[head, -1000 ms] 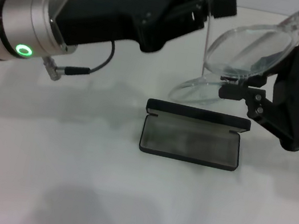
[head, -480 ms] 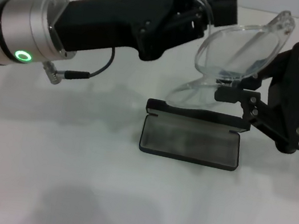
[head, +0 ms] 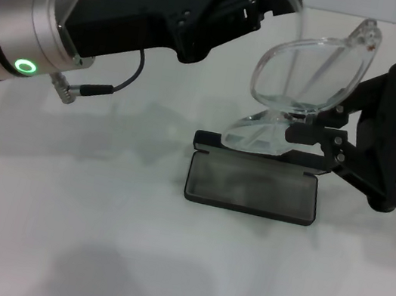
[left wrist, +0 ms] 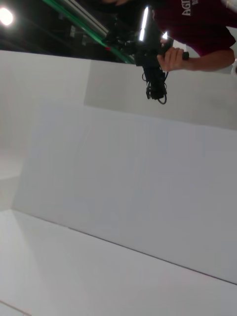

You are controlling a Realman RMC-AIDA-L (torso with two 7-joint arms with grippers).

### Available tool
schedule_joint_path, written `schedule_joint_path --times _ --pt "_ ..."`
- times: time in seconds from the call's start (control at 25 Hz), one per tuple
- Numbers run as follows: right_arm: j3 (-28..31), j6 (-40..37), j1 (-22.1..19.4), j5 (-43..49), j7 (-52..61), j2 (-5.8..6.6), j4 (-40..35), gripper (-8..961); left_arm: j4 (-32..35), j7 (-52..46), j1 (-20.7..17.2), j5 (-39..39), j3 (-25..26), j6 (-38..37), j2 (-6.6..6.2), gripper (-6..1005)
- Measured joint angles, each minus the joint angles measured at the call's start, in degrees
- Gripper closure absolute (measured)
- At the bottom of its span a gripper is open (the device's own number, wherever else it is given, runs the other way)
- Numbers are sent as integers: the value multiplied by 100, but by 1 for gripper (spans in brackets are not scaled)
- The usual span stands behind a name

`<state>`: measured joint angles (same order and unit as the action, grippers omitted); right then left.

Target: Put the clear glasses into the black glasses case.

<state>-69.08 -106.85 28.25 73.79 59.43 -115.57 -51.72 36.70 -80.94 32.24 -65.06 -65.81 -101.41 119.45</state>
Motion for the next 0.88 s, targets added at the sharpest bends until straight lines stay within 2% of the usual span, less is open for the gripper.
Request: schedule_joint_path --times 0.88 --pt "0 180 54 13 -50 -9 142 901 5 -94 151 179 -301 -237 25 891"
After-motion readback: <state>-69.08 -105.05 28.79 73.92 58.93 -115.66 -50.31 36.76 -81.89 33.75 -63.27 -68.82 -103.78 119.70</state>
